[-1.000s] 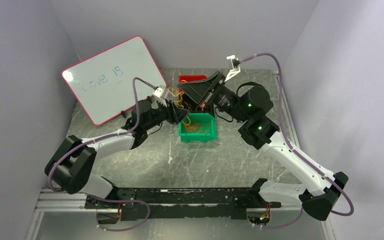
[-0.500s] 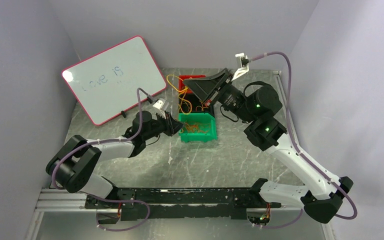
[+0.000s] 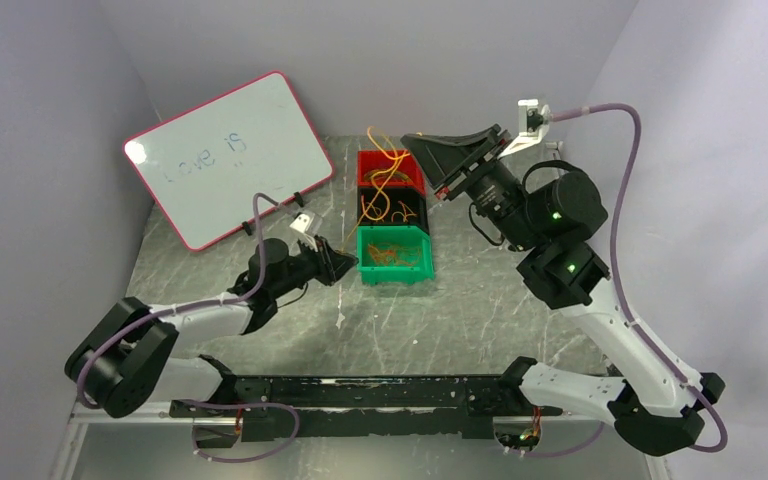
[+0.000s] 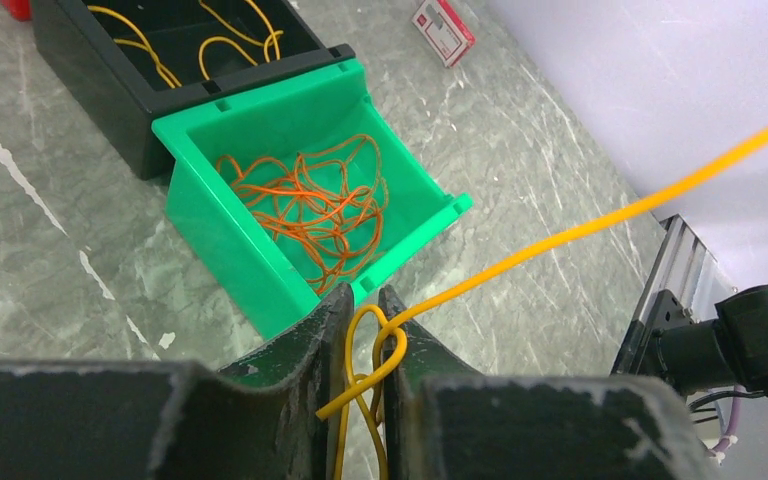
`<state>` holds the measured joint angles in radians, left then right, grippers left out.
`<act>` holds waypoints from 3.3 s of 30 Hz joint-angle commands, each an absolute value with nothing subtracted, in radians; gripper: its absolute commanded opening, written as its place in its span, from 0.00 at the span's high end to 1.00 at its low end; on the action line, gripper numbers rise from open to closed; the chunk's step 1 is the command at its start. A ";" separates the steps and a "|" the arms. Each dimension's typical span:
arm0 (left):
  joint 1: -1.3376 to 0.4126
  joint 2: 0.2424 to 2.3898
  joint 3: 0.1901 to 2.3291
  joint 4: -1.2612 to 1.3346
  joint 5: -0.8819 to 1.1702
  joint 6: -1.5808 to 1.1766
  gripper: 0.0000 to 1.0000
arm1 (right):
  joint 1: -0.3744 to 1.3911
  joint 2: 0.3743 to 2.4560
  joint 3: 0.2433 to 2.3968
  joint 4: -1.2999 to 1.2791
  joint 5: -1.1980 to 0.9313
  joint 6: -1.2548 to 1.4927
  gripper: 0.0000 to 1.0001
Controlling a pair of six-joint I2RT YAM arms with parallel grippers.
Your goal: Untangle the cables
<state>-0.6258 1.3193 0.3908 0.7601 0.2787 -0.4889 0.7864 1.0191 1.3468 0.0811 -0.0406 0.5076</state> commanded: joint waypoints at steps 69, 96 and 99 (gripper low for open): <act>-0.598 0.694 0.554 -0.252 -0.318 -0.558 0.40 | 0.637 1.149 1.399 -0.169 0.114 0.227 1.00; -0.279 1.088 0.708 0.030 -0.212 -0.261 0.37 | 0.555 1.265 1.301 0.149 -0.094 -0.039 1.00; -0.276 1.120 0.722 0.034 -0.210 -0.249 0.37 | 0.539 1.294 1.297 0.185 -0.115 -0.031 1.00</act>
<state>-0.2897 1.0916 0.6758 -0.0261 -0.2237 -0.2974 0.5625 1.2697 1.3010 0.1017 -0.0593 -0.0196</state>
